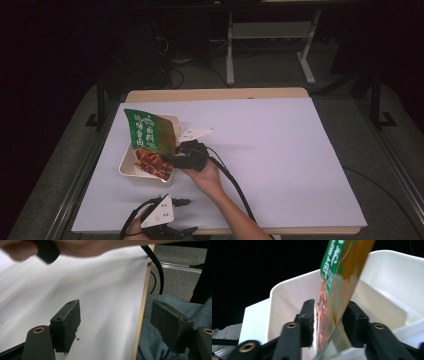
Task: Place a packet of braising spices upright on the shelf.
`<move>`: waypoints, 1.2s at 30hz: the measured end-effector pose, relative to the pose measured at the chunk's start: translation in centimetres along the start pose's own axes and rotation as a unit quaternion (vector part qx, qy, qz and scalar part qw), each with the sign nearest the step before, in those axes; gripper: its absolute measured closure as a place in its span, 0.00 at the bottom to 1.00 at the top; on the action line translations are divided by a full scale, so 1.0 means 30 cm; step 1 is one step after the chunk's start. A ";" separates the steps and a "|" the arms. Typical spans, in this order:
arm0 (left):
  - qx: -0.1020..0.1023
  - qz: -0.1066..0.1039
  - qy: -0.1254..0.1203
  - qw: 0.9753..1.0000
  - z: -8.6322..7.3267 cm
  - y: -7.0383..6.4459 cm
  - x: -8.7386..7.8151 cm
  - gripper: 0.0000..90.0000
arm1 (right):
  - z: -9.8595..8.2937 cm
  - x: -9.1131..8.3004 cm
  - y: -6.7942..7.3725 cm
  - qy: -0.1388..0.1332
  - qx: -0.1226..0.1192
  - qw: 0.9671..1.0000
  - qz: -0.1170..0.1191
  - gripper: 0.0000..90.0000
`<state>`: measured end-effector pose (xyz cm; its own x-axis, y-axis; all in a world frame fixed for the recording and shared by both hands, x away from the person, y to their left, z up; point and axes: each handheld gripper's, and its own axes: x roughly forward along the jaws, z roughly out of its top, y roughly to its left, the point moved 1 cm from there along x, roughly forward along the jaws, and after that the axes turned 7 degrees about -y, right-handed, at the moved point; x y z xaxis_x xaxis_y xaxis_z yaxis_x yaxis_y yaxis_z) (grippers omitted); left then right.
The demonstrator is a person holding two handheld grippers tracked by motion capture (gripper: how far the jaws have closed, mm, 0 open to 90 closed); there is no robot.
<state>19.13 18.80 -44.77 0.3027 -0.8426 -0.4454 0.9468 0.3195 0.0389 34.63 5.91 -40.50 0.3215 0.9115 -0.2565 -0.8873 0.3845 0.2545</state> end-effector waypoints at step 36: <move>-0.013 0.028 0.002 1.000 -0.005 0.048 -0.017 0.27 | -0.054 -0.391 -0.063 0.048 0.007 0.998 -0.036 0.39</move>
<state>20.31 19.77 -44.62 0.3553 -0.8212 -0.4464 0.9250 0.3777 0.0413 32.00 -5.73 -39.47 0.3502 0.8637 -0.3625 -0.8586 0.4507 0.2444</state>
